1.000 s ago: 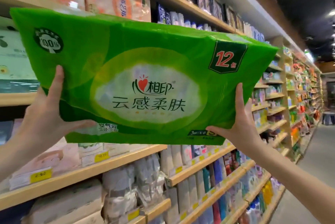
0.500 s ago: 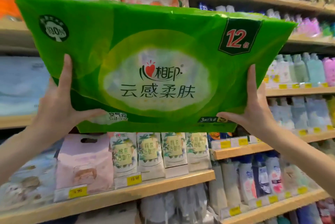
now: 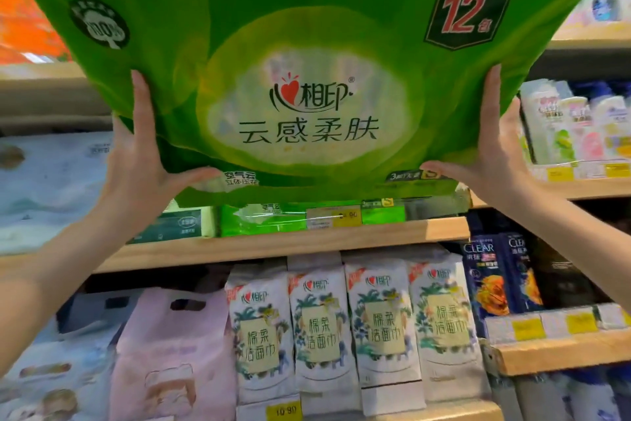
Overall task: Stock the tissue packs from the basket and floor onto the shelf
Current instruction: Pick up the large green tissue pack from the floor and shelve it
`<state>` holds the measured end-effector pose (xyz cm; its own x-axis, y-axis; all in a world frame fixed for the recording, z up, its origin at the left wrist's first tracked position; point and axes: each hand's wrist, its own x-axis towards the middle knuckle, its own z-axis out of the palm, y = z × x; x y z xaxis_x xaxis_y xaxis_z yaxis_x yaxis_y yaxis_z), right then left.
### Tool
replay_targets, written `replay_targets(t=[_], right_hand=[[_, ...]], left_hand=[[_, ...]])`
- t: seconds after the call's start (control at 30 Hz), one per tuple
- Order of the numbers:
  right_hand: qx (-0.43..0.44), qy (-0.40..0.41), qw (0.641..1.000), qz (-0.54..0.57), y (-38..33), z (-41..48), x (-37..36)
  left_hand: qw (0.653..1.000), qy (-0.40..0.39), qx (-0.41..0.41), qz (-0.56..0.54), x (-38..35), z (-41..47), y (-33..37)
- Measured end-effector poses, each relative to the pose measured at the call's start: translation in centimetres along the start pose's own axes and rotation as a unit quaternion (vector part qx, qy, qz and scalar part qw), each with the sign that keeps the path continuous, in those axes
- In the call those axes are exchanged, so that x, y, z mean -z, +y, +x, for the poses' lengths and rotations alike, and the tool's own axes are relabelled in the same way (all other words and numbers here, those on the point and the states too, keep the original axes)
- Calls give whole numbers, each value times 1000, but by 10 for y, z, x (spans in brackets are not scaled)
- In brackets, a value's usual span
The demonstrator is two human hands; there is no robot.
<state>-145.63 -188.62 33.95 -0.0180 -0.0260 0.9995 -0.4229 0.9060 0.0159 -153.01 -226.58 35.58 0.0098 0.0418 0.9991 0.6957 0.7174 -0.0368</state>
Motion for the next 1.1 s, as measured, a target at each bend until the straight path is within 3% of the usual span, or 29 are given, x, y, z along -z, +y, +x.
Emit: replay_targets(t=[0.33, 0.9, 1.0, 1.1], right_hand=[[14, -11, 1000, 0, 50, 17, -55], [-64, -128, 989, 33, 52, 10, -92], [-81, -95, 992, 22, 49, 6, -95], [-37, -4, 997, -72, 36, 12, -97]], left_hand=[[999, 4, 9, 37, -47, 4, -17], [985, -145, 77, 53, -72, -2, -62], [980, -158, 78, 95, -66, -3, -58], [976, -125, 73, 161, -64, -3, -55]])
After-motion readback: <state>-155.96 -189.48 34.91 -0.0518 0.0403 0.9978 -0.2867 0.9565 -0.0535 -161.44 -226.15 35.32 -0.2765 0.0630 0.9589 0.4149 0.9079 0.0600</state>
